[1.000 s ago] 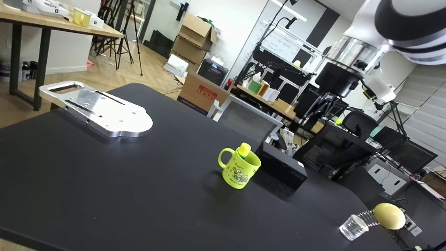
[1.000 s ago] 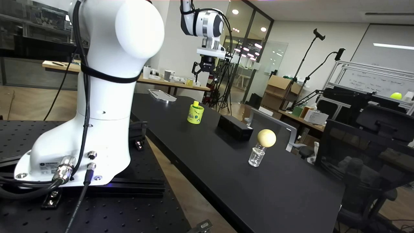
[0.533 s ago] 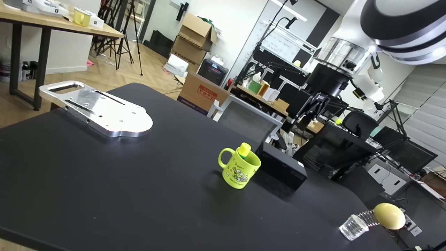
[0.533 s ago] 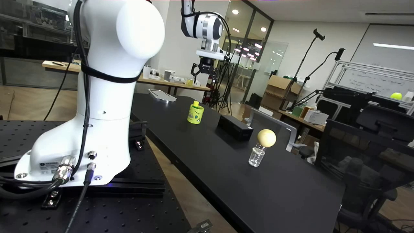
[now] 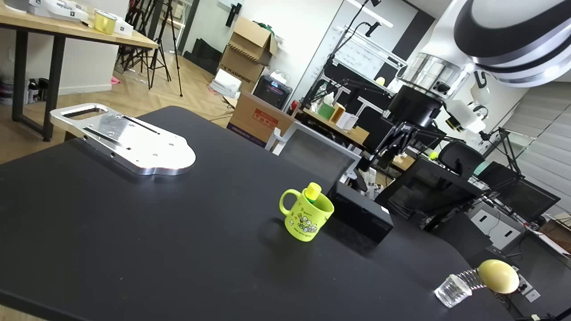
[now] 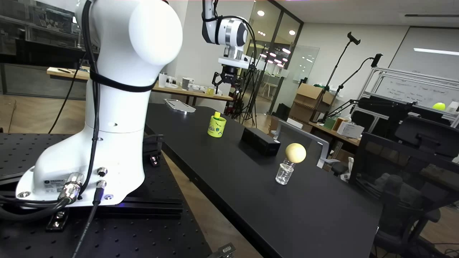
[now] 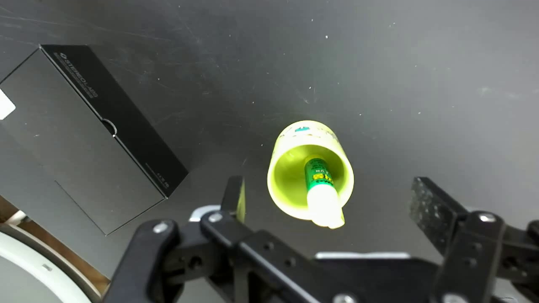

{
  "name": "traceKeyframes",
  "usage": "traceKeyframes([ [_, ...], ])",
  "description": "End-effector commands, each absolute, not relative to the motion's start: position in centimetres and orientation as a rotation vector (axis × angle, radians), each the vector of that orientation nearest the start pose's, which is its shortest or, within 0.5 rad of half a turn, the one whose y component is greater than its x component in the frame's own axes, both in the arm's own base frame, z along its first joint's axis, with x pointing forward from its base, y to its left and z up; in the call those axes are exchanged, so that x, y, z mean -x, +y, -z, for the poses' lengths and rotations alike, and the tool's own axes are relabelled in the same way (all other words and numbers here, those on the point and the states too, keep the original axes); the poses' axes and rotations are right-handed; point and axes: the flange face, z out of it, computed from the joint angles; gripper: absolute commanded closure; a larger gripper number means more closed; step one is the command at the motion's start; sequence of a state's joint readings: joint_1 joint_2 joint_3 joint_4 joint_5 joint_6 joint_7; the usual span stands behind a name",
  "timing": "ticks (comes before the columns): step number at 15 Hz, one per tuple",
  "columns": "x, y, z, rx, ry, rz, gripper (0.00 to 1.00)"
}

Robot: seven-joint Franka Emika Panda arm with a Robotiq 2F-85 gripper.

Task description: Put the paper glue on the black box

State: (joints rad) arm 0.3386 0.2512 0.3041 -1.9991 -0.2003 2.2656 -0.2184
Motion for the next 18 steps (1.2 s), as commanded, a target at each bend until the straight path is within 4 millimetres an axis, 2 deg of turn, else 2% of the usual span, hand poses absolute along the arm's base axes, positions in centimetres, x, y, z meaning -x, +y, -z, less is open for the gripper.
traceKeyframes([
  [1, -51.3, 36.2, -33.5, 2.829, -1.512, 0.092, 0.0],
  [8, -54.7, 38.8, -29.6, 2.795, -1.482, 0.045, 0.0],
  [14, -54.3, 41.9, -25.9, 2.773, -1.491, -0.034, 0.0],
  [17, -53.8, 42.7, -24.3, 2.778, -1.495, -0.086, 0.0],
  [18, -53.8, 42.8, -23.9, 2.785, -1.49, -0.091, 0.25],
])
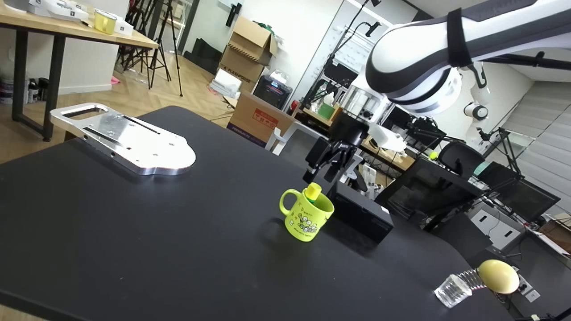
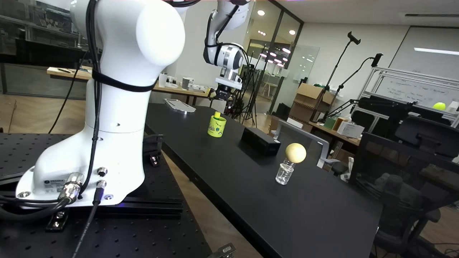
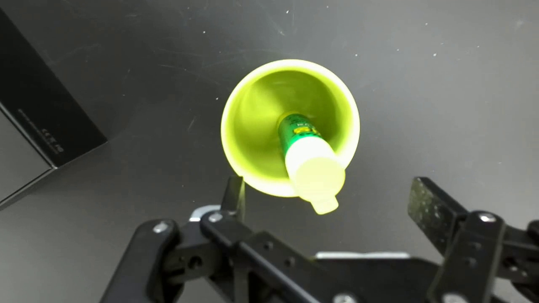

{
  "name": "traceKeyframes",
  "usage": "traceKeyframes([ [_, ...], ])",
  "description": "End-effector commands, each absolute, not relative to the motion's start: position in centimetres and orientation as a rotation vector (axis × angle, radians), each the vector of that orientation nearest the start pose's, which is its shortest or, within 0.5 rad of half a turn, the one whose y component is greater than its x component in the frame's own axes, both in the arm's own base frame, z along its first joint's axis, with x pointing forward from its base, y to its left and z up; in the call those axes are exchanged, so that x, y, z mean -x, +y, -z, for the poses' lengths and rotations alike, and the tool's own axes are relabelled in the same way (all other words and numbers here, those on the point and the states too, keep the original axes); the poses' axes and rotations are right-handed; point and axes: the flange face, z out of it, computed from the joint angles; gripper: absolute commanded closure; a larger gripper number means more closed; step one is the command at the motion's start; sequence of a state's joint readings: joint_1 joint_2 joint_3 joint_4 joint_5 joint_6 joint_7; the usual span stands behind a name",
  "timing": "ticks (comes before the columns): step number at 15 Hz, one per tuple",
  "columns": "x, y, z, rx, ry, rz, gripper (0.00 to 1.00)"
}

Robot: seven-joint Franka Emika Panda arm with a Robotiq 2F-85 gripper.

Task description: Put the paper glue on the black box

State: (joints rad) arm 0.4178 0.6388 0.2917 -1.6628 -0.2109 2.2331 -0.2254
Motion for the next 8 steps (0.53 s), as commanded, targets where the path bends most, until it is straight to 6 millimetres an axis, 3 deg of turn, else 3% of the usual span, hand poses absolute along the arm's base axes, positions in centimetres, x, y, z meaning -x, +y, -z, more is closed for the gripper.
traceKeyframes([
  [1, -53.8, 42.92, -23.56, 2.794, -1.489, -0.093, 0.26],
  [8, -54.18, 42.76, -23.35, 2.825, -1.455, -0.108, 0.76],
])
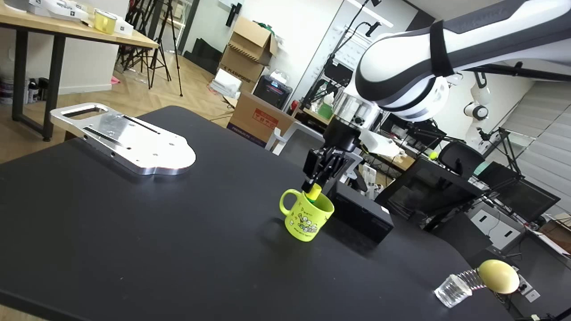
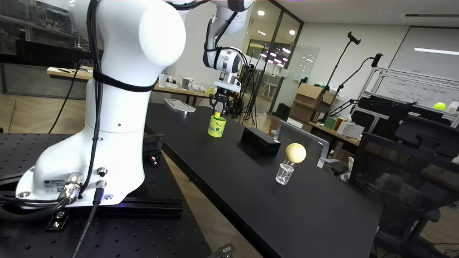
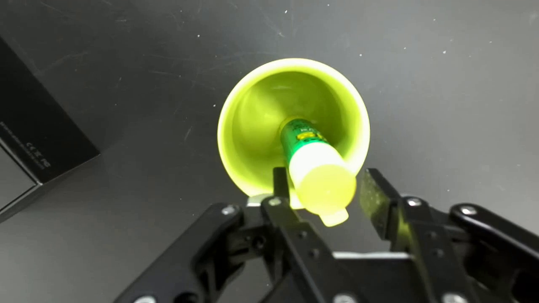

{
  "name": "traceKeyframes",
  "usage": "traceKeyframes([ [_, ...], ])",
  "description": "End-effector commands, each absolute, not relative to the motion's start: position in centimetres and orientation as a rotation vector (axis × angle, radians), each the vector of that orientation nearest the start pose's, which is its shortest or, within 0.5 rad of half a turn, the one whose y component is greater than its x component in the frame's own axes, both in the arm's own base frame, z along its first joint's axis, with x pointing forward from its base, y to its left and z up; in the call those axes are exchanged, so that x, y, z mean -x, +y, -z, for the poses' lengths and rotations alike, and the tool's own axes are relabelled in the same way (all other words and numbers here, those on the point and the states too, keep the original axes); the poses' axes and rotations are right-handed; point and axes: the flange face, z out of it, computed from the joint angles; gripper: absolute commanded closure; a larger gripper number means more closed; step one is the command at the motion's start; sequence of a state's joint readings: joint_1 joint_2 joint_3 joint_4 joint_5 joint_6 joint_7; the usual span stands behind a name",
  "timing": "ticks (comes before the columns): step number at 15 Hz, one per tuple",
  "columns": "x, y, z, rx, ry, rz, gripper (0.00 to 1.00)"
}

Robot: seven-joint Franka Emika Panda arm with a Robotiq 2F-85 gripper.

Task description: Put the paper glue on the black box

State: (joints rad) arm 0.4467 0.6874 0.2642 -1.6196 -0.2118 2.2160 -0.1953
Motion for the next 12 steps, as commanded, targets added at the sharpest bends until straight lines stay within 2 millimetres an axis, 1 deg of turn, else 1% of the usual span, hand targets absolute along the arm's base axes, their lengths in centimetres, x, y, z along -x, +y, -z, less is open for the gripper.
traceKeyframes([
  [1, -54.2, 42.6, -23.7, 2.823, -1.454, -0.116, 0.81],
  [2, -54.0, 42.4, -24.2, 2.81, -1.459, -0.125, 0.88],
  [3, -53.9, 42.4, -24.8, 2.803, -1.468, -0.123, 0.91],
  [6, -53.4, 41.9, -28.1, 2.797, -1.509, -0.08, 0.91],
  [8, -53.0, 41.4, -30.8, 2.788, -1.53, -0.035, 0.91],
  [10, -52.7, 40.4, -33.7, 2.799, -1.538, 0.018, 0.91],
  [12, -52.7, 38.7, -36.2, 2.818, -1.541, 0.073, 0.91],
])
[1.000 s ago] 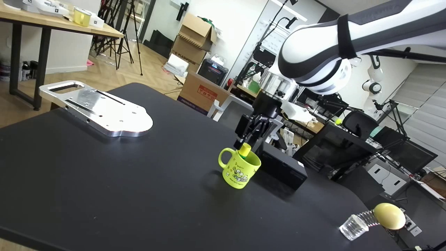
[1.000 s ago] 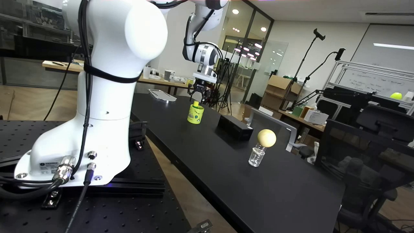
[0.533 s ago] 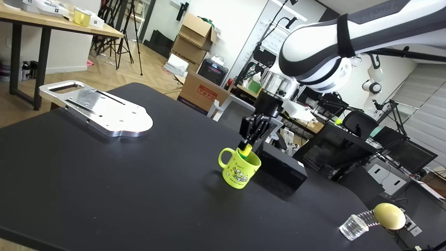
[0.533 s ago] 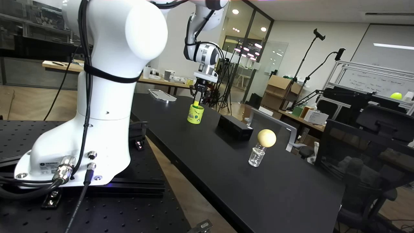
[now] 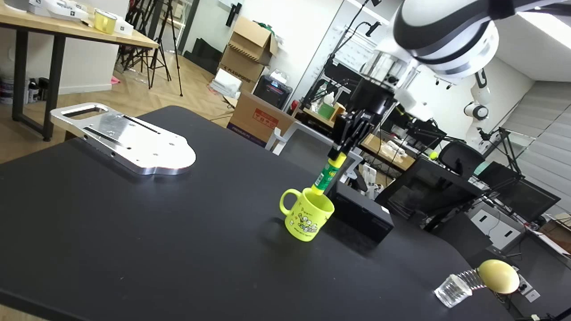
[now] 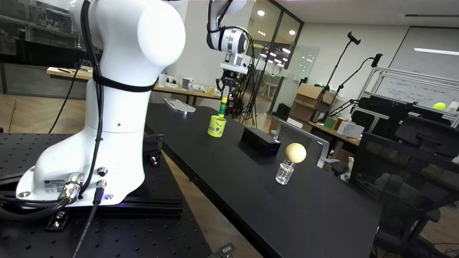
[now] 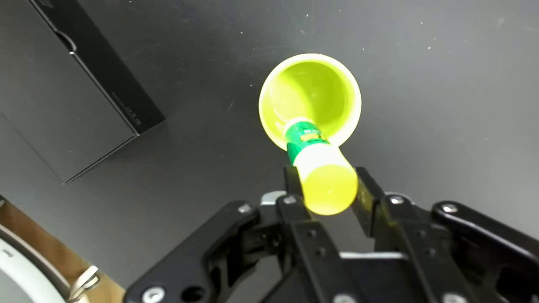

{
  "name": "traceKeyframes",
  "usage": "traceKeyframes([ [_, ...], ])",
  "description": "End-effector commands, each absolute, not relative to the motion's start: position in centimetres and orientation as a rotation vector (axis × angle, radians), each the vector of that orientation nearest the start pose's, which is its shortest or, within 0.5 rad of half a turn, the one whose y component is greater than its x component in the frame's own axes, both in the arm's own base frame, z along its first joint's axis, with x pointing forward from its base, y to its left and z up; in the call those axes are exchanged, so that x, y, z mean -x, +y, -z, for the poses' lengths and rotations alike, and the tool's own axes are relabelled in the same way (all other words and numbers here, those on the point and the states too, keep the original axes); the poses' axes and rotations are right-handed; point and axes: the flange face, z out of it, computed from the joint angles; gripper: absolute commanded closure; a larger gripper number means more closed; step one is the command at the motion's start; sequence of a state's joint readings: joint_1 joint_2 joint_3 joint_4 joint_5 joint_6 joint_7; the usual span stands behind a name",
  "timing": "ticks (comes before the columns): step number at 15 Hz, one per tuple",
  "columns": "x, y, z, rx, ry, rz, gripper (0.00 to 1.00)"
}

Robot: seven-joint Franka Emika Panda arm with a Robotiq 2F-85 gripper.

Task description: Put the paper glue on the black box

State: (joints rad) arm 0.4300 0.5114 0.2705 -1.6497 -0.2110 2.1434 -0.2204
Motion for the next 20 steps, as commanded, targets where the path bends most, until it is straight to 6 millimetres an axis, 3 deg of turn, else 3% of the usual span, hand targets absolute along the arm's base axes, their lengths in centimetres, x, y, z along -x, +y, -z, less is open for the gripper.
traceKeyframes([
  [1, -52.8, 37.5, -37.3, 2.829, -1.538, 0.092, 0.91],
  [3, -53.4, 34.9, -38.8, 2.817, -1.559, 0.125, 0.91],
  [7, -56.7, 28.1, -40.6, 2.779, -1.634, 0.119, 0.91],
  [13, -62.8, 18.3, -40.1, 2.785, -1.672, 0.049, 0.91],
  [16, -64.7, 16.3, -38.9, 2.801, -1.651, 0.072, 0.91],
  [20, -66.6, 16.3, -36.9, 2.786, -1.637, 0.043, 0.91],
])
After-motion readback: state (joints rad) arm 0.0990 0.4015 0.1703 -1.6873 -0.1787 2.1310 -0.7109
